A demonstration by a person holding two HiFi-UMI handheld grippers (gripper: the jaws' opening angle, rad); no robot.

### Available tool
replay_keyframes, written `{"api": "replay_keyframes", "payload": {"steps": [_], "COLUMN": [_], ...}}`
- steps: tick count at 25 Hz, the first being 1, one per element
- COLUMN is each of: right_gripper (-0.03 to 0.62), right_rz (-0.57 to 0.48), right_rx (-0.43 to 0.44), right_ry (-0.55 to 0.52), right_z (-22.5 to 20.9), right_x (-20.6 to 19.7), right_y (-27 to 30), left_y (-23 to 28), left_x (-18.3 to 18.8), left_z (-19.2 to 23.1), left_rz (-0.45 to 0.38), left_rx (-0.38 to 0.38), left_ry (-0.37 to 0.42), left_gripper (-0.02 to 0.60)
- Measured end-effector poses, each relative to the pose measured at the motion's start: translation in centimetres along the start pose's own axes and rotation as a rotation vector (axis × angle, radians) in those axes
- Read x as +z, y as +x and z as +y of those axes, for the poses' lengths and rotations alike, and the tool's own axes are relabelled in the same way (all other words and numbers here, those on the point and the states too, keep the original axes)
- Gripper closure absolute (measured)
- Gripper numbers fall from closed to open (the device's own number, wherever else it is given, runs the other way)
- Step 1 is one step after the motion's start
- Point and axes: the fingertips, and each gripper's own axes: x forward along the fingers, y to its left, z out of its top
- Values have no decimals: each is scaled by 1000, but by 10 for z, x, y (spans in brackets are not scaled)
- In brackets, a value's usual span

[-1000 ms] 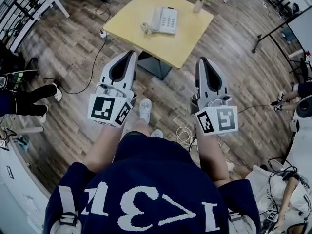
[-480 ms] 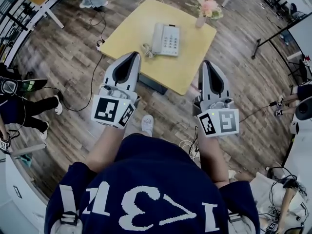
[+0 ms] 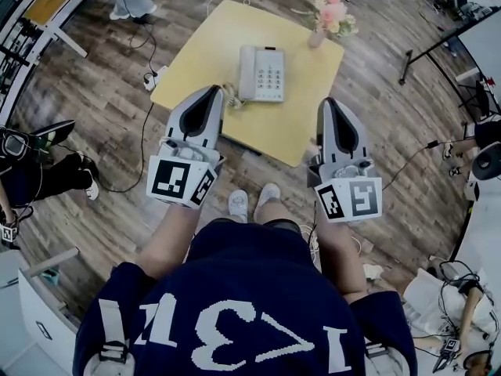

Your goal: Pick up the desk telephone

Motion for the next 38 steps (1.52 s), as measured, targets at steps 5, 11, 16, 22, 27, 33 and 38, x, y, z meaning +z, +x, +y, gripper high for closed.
{"api": "replay_keyframes", "payload": {"steps": [5, 11, 16, 22, 27, 33, 38], "right_gripper": [568, 568, 568, 568, 568, 568, 568], "right_rz": [12, -17, -43, -44, -14, 5, 32], "right_rx": [12, 78, 120, 166, 185, 155, 125], "right_ry": [13, 45, 47, 65, 76, 73, 63], "right_z": [-15, -43, -75, -97, -105, -112, -113], "right_x": [-13, -19, -14, -26, -39, -47, -58], "right_y": [25, 69, 105, 139, 154, 172, 183], "left_y": [21, 65, 107, 139, 150, 171, 184], "left_x": [-12, -11, -8, -14, -26, -33, -40], "left_z": [12, 23, 32, 43, 51, 66, 79], "left_rz": [12, 3, -13, -38, -6, 10, 25], "left_rx": [17, 54, 89, 126, 158, 143, 111], "left_ry": [-14, 4, 28, 22, 21, -1, -4], "left_gripper": [563, 563, 563, 563, 563, 563, 563]}}
